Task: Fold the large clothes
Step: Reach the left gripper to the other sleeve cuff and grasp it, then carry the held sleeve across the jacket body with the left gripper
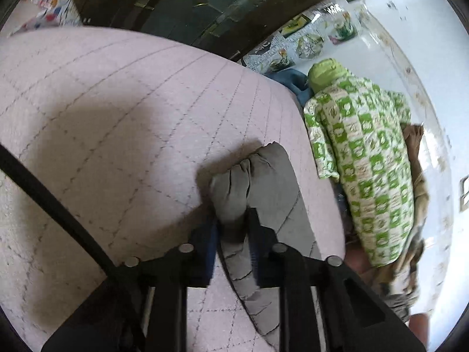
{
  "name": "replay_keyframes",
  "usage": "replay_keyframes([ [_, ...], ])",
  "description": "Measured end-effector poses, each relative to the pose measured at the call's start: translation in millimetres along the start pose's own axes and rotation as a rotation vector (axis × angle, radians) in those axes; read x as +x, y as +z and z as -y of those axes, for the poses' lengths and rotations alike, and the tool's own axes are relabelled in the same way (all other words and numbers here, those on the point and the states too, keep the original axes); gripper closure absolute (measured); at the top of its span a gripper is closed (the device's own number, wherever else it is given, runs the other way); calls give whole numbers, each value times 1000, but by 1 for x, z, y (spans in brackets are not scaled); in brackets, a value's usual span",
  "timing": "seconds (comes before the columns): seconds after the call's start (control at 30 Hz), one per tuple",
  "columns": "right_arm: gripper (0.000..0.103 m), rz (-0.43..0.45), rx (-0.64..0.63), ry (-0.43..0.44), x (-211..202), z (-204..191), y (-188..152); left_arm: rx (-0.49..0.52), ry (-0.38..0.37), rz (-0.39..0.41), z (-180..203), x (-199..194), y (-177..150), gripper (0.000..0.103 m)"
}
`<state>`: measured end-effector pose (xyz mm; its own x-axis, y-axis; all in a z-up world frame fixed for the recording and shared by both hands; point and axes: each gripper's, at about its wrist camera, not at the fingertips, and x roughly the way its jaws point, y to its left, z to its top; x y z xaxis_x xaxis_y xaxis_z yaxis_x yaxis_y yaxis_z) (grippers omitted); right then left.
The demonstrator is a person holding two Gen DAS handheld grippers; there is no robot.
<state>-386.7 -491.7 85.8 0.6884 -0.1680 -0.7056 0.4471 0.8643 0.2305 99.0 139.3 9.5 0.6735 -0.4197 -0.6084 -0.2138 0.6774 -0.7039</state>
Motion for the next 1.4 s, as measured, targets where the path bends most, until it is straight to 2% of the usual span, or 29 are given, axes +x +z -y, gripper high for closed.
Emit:
replay_keyframes([
  [0.23,64,21,17,-3,-7,5,3,73,-33,33,26,-30,2,89],
  [0.33,64,30,22,-5,-12,8,3,94,-88,31,46,-52,8,89],
  [0.6,64,65,50,-10,-26,15,6,298,-158,42,153,-119,-5,89],
  [0.77,63,98,80,-4,-41,24,7,425,-243,37,231,-161,-38,89],
  [1.07,63,154,152,-5,-69,49,9,631,-428,13,370,-239,-135,89],
  [1.17,63,159,168,-2,-75,56,9,680,-476,-44,404,-248,-169,89],
  [1.27,63,157,180,5,-78,60,8,704,-468,-79,417,-246,-190,89],
  [1.3,63,157,177,6,-79,60,7,725,-447,-75,416,-244,-194,83],
  [1.33,63,157,171,4,-79,60,7,766,-405,-70,415,-238,-198,63],
  [1.4,63,156,163,4,-80,60,7,880,-303,-61,403,-218,-204,38],
])
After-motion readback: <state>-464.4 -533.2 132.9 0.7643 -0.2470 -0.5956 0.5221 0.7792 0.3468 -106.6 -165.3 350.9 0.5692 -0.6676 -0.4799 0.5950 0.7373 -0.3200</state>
